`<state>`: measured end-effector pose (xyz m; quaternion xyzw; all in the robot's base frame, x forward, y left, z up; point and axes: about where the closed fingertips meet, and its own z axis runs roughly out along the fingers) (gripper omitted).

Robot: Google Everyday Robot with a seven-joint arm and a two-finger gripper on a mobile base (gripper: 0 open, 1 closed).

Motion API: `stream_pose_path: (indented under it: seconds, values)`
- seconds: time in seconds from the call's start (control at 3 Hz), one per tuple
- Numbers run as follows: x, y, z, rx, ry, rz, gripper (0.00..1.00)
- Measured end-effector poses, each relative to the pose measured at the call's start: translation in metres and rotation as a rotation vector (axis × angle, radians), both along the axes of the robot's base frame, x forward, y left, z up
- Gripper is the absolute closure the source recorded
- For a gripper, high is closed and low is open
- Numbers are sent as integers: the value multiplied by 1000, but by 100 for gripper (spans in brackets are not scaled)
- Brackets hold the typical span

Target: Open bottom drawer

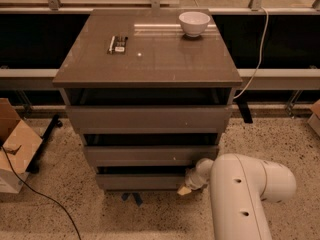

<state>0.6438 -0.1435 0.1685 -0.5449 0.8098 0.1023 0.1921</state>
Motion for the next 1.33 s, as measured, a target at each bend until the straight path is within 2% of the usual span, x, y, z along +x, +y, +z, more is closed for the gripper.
stream_pose_path:
  seconds: [0.33, 0.67, 1.0, 1.33]
  values:
    - [-8, -3, -1, -12, 9, 8, 64]
    - [-8, -3, 1, -12, 9, 8, 56]
    - [-8, -3, 1, -12, 10, 8, 33]
    - [-63, -1, -10, 1, 119, 21, 10]
